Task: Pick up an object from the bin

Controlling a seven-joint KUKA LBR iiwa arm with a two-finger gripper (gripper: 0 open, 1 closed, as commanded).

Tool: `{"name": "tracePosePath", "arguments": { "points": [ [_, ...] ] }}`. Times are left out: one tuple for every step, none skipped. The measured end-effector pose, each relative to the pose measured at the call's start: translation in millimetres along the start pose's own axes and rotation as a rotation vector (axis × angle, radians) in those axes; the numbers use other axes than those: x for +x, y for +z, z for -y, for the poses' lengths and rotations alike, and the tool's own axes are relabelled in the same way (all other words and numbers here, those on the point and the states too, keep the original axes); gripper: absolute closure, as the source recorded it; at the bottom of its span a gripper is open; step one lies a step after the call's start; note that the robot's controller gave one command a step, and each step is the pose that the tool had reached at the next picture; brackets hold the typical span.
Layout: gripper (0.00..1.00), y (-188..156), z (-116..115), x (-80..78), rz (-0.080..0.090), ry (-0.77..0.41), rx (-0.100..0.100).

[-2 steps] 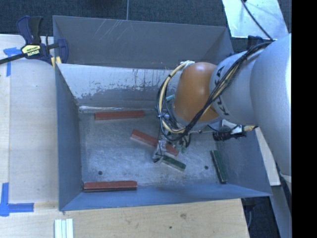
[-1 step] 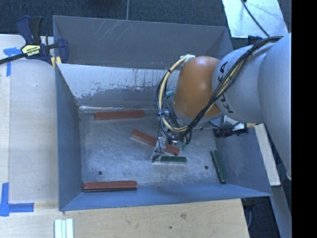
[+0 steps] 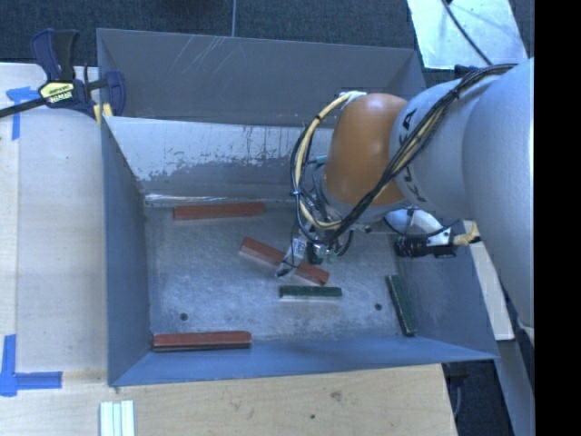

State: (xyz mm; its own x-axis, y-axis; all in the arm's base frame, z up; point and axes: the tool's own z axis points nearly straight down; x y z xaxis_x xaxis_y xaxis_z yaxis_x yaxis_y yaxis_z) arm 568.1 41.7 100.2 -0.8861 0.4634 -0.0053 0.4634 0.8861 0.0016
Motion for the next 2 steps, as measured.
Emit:
{"name": "tracePosePath", "arguments": {
  "points": [
    [0.00, 29.2, 7.0, 4.3, -0.001, 0.268, -0.001],
    [0.00, 28.3, 6.5, 3.1, 0.000, 0.265, -0.001]
  ]
}}
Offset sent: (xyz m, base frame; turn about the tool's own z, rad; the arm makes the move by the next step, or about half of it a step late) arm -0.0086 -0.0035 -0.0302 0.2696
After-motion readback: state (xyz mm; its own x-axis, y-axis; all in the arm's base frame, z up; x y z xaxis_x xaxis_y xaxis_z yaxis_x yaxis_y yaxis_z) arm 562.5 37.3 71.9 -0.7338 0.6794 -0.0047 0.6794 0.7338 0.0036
